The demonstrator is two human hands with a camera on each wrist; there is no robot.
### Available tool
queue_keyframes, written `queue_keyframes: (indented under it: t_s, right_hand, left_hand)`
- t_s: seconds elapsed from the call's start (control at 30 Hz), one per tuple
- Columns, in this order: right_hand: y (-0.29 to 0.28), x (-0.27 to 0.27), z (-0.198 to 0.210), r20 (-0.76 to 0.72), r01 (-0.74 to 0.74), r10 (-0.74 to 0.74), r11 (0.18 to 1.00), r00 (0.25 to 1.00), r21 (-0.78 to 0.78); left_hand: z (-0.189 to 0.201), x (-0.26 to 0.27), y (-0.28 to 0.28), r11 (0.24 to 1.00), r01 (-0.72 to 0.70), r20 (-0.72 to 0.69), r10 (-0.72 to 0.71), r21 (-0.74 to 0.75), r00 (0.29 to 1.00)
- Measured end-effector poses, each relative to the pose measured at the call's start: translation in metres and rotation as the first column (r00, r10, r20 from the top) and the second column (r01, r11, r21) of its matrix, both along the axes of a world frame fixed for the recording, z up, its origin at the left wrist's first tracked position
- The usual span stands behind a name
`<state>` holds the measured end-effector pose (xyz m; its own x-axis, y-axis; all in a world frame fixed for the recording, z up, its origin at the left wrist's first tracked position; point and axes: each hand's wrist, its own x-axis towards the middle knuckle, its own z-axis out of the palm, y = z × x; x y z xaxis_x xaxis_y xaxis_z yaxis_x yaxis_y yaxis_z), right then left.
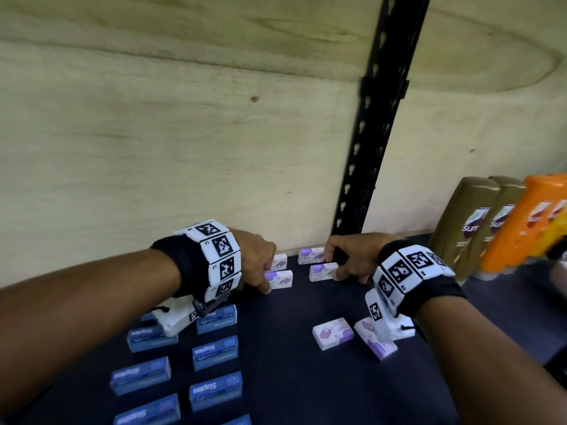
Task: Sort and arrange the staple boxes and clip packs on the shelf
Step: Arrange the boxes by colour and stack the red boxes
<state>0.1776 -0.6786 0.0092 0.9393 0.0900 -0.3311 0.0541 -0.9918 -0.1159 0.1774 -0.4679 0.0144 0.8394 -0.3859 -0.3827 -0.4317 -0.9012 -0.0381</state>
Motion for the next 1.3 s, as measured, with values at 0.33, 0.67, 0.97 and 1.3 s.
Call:
queue_keyframes:
  t_s: [0.33, 0.67, 0.97, 1.3]
  right_hand:
    - [-0.014, -0.032, 0.006, -0.001, 0.139, -0.139, 0.990, 0.990, -0.016]
    - [-0.012, -0.074, 0.018, -0.263, 0.095, -0.151, 0.972, 0.953, -0.215]
    - [-0.005, -0.076, 0.004, -0.184, 0.010, -0.066, 0.957, 0.981, -0.289]
    - [-0.003, -0.079, 0.011, -0.180, 0.025, -0.046, 0.993, 0.983, -0.118]
  left_hand:
    - [0.026, -0.034, -0.009, 0.996, 0.085, 0.219, -0.079, -0.018, 0.973]
    - [-0.003, -0.053, -0.052, 0.972, 0.235, 0.056, -0.234, 0.005, 0.971]
    - [-0.009, -0.060, -0.077, 0.956, 0.272, 0.000, -0.274, 0.108, 0.962]
    - [-0.012, -0.049, -0.057, 0.947, 0.309, 0.018, -0.312, 0.084, 0.950]
